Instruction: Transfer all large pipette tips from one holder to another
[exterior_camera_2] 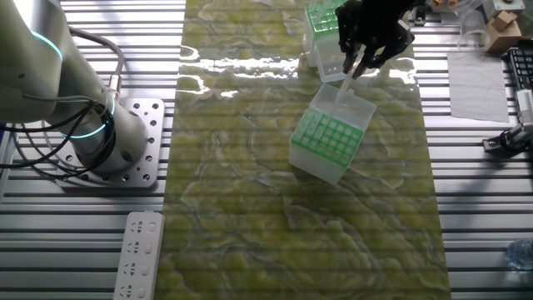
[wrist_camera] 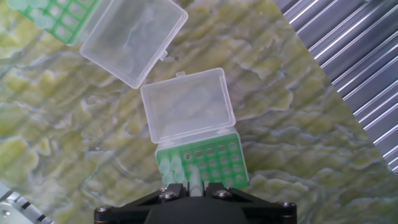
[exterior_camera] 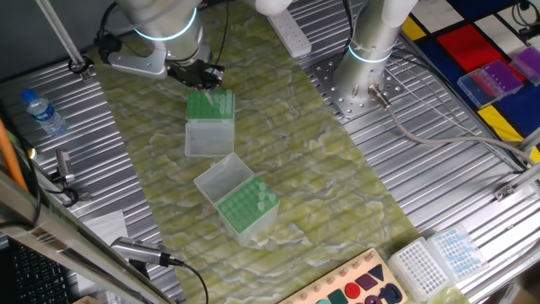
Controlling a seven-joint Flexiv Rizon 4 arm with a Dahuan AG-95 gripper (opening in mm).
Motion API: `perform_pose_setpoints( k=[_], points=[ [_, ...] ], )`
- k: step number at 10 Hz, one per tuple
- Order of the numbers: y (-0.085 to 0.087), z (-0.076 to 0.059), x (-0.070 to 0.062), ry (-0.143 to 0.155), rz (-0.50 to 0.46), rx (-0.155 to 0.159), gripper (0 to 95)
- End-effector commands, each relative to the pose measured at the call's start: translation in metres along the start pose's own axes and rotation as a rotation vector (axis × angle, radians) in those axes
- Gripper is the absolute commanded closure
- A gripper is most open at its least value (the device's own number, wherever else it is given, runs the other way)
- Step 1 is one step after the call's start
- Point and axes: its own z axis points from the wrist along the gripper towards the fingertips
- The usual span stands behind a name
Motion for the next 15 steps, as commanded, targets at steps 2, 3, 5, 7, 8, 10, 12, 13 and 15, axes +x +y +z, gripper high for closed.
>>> perform_pose_setpoints(
  k=[2,3,5,7,8,10,12,13,15],
  points=[
    [0.001,0.001,0.001,-0.003,0.002,0.005,95.0],
    [0.001,0.002,0.001,-0.003,0.002,0.005,95.0],
    [0.002,0.005,0.002,-0.006,0.005,0.004,95.0],
    [0.004,0.008,0.003,-0.009,0.006,0.007,95.0],
    [0.005,0.011,0.004,-0.015,0.005,0.014,95.0],
    [0.005,0.018,0.004,-0.037,0.002,0.020,95.0],
    [0.006,0.027,0.005,-0.071,-0.007,0.039,95.0],
    [0.006,0.029,0.005,-0.082,-0.009,0.044,95.0],
    [0.006,0.031,0.004,-0.091,-0.029,0.053,76.0]
  ],
)
